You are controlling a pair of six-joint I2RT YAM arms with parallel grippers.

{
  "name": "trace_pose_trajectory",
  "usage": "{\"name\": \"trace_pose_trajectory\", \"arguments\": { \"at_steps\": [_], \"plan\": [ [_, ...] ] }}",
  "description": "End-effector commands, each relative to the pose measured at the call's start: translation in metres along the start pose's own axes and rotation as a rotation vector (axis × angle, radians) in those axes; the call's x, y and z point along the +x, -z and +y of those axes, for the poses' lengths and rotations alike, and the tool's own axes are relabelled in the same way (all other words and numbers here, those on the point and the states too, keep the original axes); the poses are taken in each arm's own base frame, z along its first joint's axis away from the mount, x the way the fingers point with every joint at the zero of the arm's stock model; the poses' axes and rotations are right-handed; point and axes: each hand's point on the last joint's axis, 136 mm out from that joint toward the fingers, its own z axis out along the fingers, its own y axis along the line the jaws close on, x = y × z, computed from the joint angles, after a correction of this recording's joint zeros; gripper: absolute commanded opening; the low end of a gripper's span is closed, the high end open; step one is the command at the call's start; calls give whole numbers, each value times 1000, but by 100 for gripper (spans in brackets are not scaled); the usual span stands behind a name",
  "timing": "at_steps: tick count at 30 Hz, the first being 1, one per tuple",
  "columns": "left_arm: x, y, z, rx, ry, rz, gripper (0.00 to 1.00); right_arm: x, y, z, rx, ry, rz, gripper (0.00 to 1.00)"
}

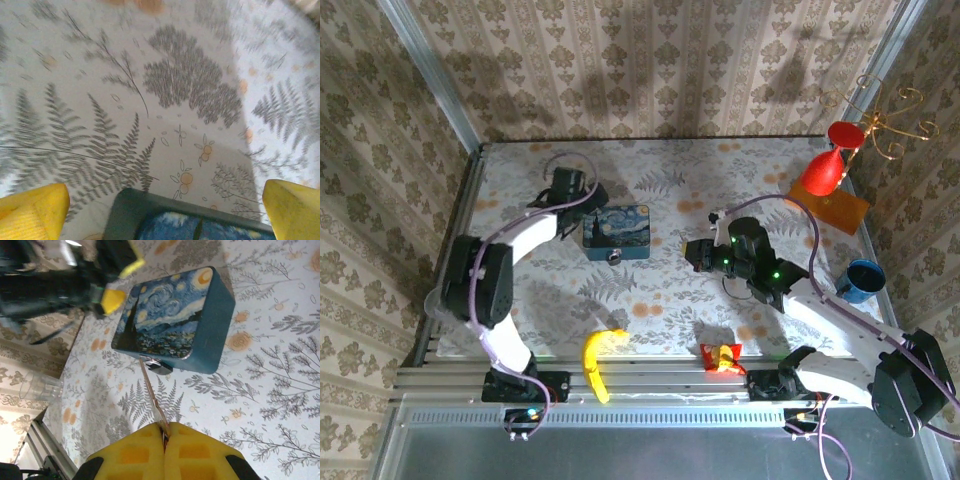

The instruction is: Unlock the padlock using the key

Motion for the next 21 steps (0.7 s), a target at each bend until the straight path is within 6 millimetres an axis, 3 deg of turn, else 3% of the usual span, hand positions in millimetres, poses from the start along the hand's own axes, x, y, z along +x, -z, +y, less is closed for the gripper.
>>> {"name": "trace_pose_trajectory", "arguments": {
  "at_steps": [1,3,12,15,18,21],
  "plan": [
    [-15,36,4,28,-23,-68,100,10,-3,-7,37,1,24,0],
    [1,49,4,67,-50,-35,100,19,-10,-8,50,15,59,0],
    [117,93,-9,249,-67,195,100,54,-54,2,20,37,248,0],
    [134,102,-3,261,-54,200,100,63,-75,6,18,38,307,0],
    [138,106,3,262,-49,180,99,65,-94,9,10,20,331,0],
    [140,104,5,270,-51,177,92,63,-112,8,21,-2,341,0]
  ]
}}
